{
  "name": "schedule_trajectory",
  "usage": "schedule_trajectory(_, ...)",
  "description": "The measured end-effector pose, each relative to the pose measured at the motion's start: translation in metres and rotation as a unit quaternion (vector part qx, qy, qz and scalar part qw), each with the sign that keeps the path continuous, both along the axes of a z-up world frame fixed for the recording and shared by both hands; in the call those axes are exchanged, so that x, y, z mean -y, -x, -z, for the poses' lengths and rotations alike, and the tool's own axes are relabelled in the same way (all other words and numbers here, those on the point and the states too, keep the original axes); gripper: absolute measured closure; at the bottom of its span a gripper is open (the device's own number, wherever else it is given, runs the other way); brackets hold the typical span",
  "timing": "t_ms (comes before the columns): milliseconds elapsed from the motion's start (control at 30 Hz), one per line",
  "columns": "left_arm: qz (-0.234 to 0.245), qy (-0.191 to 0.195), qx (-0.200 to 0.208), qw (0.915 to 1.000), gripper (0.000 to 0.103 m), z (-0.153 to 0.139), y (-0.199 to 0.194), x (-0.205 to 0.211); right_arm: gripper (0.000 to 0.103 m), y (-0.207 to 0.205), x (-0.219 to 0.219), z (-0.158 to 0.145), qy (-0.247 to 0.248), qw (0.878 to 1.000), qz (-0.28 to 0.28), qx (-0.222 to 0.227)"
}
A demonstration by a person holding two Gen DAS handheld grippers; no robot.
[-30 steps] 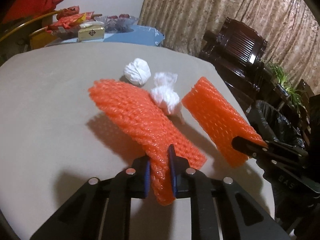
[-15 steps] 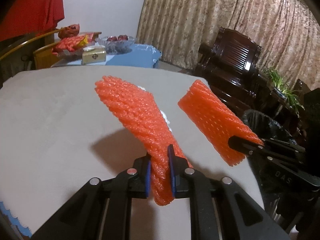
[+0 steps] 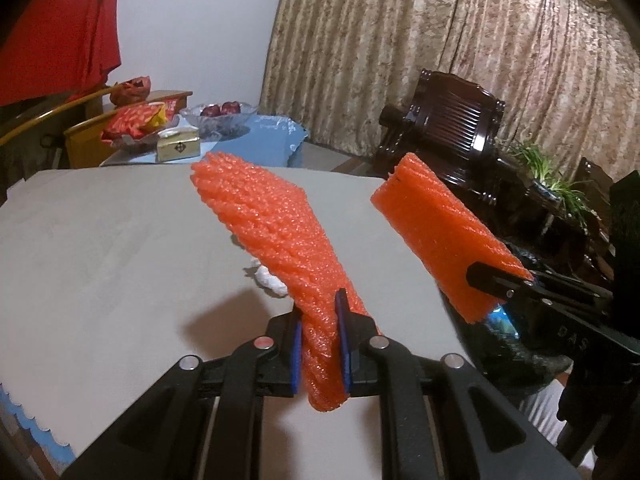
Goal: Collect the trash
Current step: 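Lift both orange foam nets and carry them over the black bin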
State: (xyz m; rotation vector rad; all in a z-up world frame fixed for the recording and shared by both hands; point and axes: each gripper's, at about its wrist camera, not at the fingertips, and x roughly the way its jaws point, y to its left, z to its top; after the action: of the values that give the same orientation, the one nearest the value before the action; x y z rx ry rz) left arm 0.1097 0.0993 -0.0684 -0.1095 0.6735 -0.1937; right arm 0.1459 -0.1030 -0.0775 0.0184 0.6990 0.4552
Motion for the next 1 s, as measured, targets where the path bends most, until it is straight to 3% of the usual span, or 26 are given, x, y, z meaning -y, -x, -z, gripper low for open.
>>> schedule_trajectory(600, 0.064, -0.01, 0.039, 0.9972, 0.089, -0.032, 0.02, 0.066, 0.091, 0.034, 0.076, -0.022, 0.001, 0.997, 0.067, 0.046)
schedule_trajectory(1000, 0.136, -0.005, 0.035, 0.9901, 0.089, -0.028, 0.008, 0.131, 0.091, 0.041, 0.153, -0.014, 0.009, 0.987, 0.151, 0.048)
